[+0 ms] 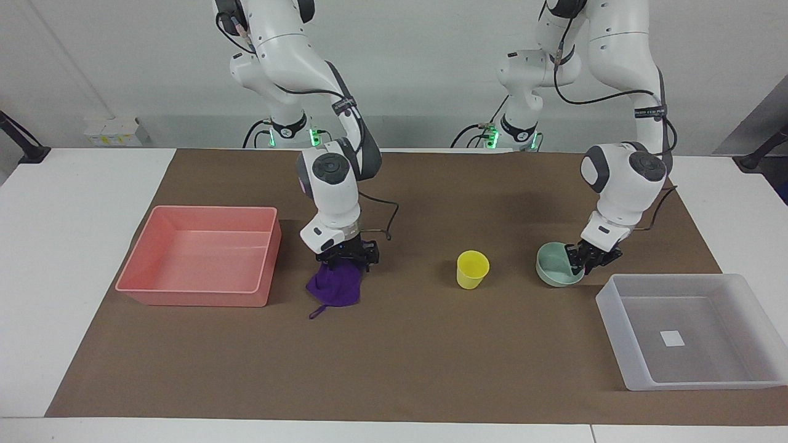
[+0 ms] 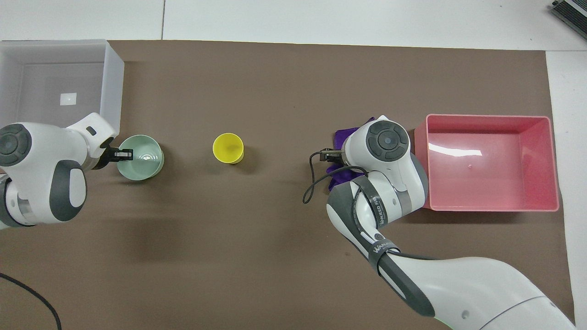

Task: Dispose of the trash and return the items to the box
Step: 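Grasp the green bowl rim with the left gripper while the right gripper reaches the cloth, then lift the bowl into the clear box while the right gripper grasps the cloth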

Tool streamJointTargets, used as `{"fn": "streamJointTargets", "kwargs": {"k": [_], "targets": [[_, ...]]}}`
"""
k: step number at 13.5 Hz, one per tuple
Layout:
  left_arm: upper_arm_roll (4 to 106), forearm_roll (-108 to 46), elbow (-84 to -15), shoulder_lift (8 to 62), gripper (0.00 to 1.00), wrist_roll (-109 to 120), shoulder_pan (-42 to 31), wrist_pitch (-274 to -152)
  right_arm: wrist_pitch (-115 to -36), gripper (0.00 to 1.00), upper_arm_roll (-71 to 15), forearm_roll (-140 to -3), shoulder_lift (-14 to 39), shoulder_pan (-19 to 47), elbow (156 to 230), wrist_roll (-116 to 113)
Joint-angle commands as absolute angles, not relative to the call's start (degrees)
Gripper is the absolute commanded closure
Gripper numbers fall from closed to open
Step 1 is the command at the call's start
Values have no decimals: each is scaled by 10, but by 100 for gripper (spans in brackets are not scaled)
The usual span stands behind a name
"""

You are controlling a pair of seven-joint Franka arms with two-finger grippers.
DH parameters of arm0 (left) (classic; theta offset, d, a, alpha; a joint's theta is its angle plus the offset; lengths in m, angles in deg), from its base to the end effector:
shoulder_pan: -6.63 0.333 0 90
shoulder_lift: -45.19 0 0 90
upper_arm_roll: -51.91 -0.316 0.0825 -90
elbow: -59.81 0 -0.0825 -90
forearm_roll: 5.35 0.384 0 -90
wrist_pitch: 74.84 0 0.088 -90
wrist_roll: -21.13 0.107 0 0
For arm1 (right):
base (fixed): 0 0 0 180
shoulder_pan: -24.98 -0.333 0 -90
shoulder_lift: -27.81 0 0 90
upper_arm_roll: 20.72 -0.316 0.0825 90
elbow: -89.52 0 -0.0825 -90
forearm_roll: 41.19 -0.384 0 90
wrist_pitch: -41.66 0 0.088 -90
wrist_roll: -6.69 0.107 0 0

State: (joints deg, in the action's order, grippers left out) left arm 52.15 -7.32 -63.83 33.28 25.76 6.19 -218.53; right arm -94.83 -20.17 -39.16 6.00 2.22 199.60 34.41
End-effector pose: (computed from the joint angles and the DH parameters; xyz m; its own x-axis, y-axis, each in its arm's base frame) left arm 0.5760 -0.0065 0.3154 0.9876 -0.0646 0.1428 -0.0672 -0.9977 0.0135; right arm 0.5844 0.2386 0.3012 0.9939 -0.0708 0.0846 -0.0701 -0.9975 -0.0106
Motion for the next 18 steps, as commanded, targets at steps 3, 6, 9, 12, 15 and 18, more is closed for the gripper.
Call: {"fn": "streamJointTargets", "kwargs": {"k": [3, 6, 9, 12, 15, 18], "targets": [[525, -80, -614, 367, 100, 259, 67, -2132, -926, 43, -202, -337, 83, 33, 2018, 332], [525, -80, -540, 375, 100, 259, 68, -2063, -906, 100, -200, -337, 86, 33, 2016, 339], [523, -84, -425, 340, 100, 257, 70, -1998, -868, 100, -197, -337, 100, 34, 2001, 354], [523, -93, -362, 309, 100, 255, 95, -2007, -804, 100, -197, -339, 125, 47, 1966, 352], [523, -91, -267, 249, 100, 255, 131, -2001, -750, 100, -195, -340, 141, 62, 1917, 352], [527, -90, -151, 156, 100, 257, 164, -1999, -713, 100, -195, -346, 179, 74, 1896, 352]]}}
